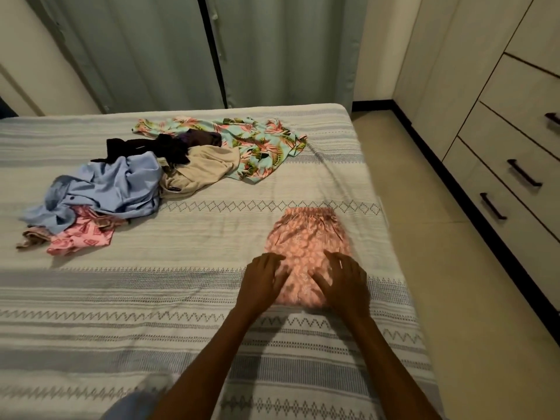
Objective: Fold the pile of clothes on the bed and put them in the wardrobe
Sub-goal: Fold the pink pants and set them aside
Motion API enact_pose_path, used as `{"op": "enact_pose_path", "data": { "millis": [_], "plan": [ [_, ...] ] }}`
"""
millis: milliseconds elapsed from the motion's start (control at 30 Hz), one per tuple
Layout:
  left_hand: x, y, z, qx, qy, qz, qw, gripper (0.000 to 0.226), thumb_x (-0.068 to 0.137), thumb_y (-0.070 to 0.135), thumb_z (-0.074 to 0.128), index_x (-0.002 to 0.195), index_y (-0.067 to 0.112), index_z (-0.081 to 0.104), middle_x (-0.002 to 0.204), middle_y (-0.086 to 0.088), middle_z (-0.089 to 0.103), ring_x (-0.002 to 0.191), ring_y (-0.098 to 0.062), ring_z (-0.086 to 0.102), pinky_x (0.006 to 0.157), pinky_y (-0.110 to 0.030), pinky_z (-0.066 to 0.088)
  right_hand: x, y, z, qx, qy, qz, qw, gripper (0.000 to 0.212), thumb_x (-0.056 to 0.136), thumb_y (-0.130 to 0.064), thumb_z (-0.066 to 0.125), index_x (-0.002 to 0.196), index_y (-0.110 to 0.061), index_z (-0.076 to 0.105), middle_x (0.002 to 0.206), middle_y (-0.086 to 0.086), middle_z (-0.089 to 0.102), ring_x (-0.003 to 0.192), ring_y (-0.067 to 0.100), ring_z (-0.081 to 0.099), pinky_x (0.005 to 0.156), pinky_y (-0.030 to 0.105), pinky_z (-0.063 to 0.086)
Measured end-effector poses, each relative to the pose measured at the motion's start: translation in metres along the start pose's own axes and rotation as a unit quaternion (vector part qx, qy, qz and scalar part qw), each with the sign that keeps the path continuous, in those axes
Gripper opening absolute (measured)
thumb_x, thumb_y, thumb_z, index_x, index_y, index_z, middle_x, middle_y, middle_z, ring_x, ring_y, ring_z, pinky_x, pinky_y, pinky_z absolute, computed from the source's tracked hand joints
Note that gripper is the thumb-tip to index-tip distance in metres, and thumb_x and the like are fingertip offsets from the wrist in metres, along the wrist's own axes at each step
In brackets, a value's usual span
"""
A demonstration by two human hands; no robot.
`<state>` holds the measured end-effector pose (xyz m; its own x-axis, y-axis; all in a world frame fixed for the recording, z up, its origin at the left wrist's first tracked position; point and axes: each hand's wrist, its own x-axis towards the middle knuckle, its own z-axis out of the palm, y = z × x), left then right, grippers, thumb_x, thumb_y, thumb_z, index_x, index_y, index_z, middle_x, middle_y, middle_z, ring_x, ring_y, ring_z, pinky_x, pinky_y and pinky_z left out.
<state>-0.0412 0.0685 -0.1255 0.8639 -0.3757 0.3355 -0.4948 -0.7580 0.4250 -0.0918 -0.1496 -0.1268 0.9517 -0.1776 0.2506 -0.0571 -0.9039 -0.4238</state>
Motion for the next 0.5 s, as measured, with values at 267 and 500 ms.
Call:
{"op": "enact_pose_path", "data": {
  "millis": [267, 500],
  "plan": [
    [-0.085, -0.011, -0.009, 0.072, -0.021, -0.017, 0.997, 0.049, 0.087, 0.043, 0.071, 0.127, 0.019, 0.058, 0.129, -0.006, 0.058, 0.113, -0.027, 0.056, 0.088, -0.037, 0.047, -0.086, 0.032, -0.004, -0.049, -0.042, -0.003, 0.998, 0.068, 0.089, -0.050, 0.065, 0.148, -0.022, 0.044, 0.149, 0.004, 0.046, 0.139, 0.026, 0.038, 0.111, 0.046, 0.033],
    [-0.068, 0.004, -0.016, 0.208, -0.065, -0.058, 0.974, 0.025, 0.089, 0.032, 0.063, 0.113, 0.023, 0.063, 0.108, -0.003, 0.066, 0.093, -0.029, 0.060, 0.077, -0.041, 0.046, -0.080, 0.019, -0.027, -0.096, -0.034, -0.030, 0.994, 0.044, 0.088, -0.016, 0.069, 0.131, -0.025, 0.061, 0.131, -0.001, 0.064, 0.118, 0.024, 0.058, 0.089, 0.040, 0.045]
  ]
}}
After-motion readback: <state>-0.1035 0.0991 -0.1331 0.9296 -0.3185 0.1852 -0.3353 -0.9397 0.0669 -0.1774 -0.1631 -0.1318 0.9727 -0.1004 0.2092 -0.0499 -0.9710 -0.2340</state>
